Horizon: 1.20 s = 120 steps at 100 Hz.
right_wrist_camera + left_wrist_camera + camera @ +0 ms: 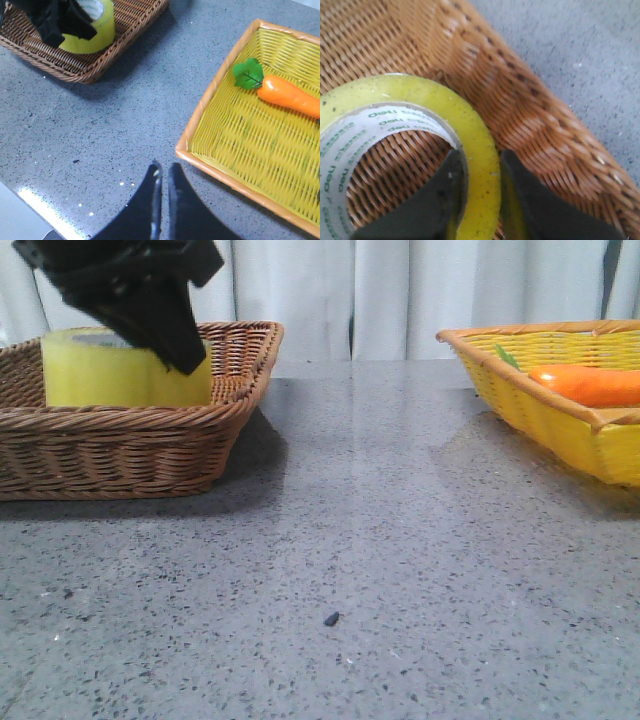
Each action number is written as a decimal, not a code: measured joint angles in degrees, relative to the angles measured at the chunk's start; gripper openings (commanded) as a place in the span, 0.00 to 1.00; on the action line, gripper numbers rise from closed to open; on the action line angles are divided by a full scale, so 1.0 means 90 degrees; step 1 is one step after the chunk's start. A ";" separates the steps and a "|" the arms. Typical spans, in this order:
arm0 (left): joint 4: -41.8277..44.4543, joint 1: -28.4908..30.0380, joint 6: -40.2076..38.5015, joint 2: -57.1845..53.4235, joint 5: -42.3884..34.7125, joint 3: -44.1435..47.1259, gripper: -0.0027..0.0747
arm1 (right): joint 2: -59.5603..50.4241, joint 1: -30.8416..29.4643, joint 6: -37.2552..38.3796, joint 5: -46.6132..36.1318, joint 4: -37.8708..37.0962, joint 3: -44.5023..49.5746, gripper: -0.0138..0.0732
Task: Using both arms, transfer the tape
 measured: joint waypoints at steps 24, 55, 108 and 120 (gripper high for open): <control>-0.0288 0.0000 0.0000 0.0000 -0.0361 0.0279 0.06 | 0.0000 0.0000 0.0000 -0.0029 0.0000 0.0000 0.07; -0.0311 0.0000 0.0000 -0.0126 -0.0524 0.0279 0.46 | -0.0025 0.0000 0.0000 -0.0145 0.0000 0.0000 0.07; -0.0225 0.0000 0.0000 -0.2984 -0.0516 0.0775 0.01 | -0.2541 0.0000 0.0000 -0.2279 -0.0168 0.2319 0.07; -0.0225 0.0000 0.0000 -0.3916 -0.0763 0.1371 0.01 | -0.3200 0.0000 0.0000 -0.2793 -0.0366 0.2924 0.07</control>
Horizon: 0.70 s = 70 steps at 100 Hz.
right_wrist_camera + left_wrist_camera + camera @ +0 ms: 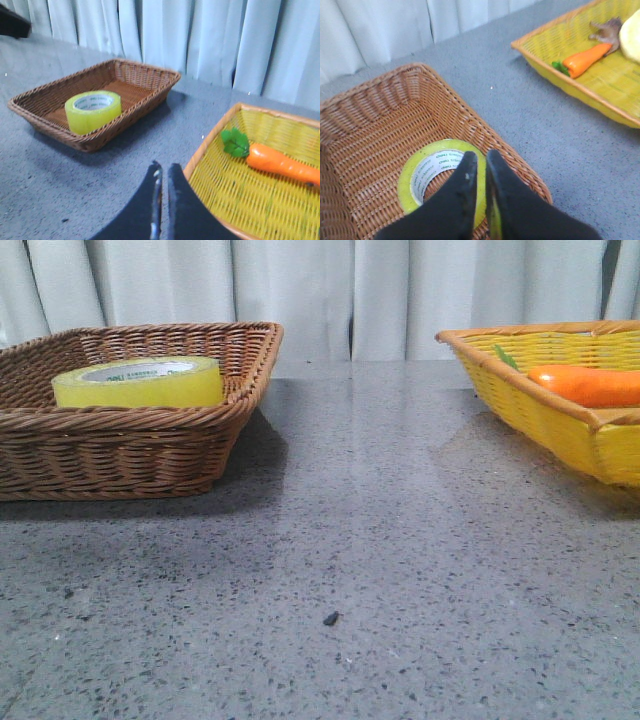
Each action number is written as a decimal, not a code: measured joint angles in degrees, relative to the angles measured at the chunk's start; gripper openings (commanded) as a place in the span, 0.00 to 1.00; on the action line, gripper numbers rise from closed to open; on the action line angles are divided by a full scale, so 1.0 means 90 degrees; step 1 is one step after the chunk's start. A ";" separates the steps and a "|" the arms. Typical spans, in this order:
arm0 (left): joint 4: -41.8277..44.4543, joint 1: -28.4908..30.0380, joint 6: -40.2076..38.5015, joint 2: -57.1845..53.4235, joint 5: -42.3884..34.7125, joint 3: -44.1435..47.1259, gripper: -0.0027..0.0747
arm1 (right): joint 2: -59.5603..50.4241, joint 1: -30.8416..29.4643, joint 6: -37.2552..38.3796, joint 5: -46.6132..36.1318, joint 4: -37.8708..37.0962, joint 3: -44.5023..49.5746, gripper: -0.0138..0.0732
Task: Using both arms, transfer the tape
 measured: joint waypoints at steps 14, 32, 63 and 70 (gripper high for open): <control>0.0000 0.0000 0.0000 -0.1166 -0.0501 0.0978 0.01 | -0.0652 0.0000 0.0000 -0.0481 -0.0200 0.0612 0.07; -0.0264 0.0000 0.0000 -0.2612 -0.0969 0.2323 0.01 | -0.1129 0.0000 0.0000 -0.0812 -0.0433 0.1202 0.07; -0.1332 0.0000 0.0000 -0.3891 -0.1020 0.3883 0.01 | -0.1175 0.0000 0.0000 -0.0816 -0.0639 0.1544 0.07; -0.1375 0.0000 0.0000 -0.3913 -0.1020 0.4078 0.01 | -0.1175 0.0000 0.0000 -0.0816 -0.0639 0.1546 0.07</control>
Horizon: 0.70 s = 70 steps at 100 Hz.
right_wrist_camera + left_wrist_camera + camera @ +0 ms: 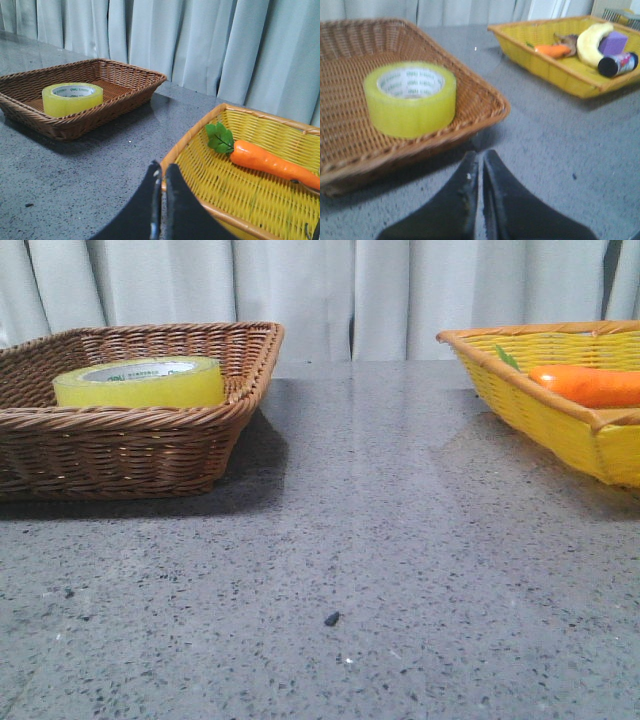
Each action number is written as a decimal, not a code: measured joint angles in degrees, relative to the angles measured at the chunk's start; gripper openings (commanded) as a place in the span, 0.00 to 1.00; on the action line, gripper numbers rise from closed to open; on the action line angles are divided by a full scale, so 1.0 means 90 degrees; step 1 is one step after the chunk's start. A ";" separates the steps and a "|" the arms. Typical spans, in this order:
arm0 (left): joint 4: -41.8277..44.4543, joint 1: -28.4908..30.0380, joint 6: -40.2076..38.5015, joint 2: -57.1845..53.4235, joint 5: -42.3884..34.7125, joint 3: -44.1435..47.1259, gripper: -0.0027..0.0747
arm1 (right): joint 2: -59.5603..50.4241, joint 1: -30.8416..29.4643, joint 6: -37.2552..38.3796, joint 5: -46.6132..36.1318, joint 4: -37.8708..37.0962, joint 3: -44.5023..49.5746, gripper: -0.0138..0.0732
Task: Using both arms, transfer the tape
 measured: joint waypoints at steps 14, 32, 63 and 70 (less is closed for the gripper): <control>-0.0013 0.0000 0.0000 0.0000 -0.0009 0.0330 0.01 | 0.0000 0.0000 0.0000 0.0011 0.0000 0.0000 0.07; -0.0013 0.0000 0.0000 0.0000 -0.0013 0.0652 0.01 | 0.0000 0.0000 0.0000 0.0011 0.0000 0.0000 0.07; 0.1044 0.0278 0.0000 -0.0299 -0.1177 0.1320 0.01 | 0.0000 0.0000 0.0000 0.0011 0.0000 0.0011 0.07; 0.1341 0.0554 0.0000 -0.0650 -0.1406 0.1510 0.01 | 0.0000 0.0000 0.0000 0.0011 0.0000 0.0011 0.07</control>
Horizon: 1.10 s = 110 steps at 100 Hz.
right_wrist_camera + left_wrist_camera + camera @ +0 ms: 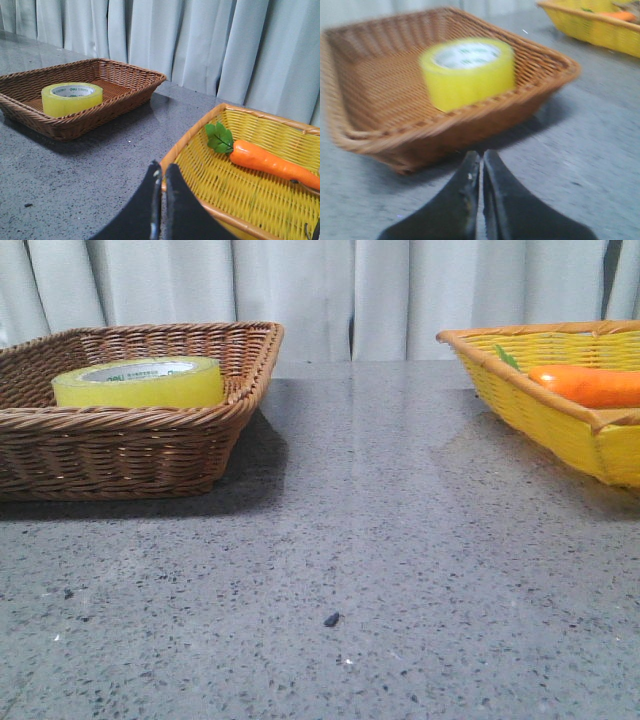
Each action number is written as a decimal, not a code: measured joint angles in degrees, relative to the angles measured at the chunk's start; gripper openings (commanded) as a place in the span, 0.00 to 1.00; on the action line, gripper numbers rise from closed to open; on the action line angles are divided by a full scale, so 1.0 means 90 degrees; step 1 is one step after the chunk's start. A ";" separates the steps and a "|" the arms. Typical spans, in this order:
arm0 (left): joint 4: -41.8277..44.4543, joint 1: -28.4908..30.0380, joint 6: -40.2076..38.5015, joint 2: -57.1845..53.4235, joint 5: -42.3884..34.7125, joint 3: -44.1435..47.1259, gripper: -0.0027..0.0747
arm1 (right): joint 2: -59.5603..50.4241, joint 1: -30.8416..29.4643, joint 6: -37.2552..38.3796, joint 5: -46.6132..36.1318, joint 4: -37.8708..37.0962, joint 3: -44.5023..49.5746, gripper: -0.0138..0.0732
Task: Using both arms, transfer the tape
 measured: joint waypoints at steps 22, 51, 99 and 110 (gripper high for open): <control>0.0177 0.1356 0.0000 -0.1184 -0.0162 0.0688 0.01 | 0.0000 0.0000 0.0000 0.0000 0.0000 0.0000 0.07; 0.0205 0.2537 0.0000 -0.1286 0.0619 0.0878 0.01 | 0.0000 0.0000 0.0000 0.0000 -0.0009 0.0000 0.07; 0.0214 0.2552 0.0000 -0.1286 0.0643 0.0878 0.01 | 0.0000 0.0000 0.0000 0.0000 -0.0009 0.0000 0.07; 0.0214 0.2552 0.0000 -0.1286 0.0643 0.0878 0.01 | 0.0000 0.0000 0.0000 0.0000 -0.0009 0.0000 0.07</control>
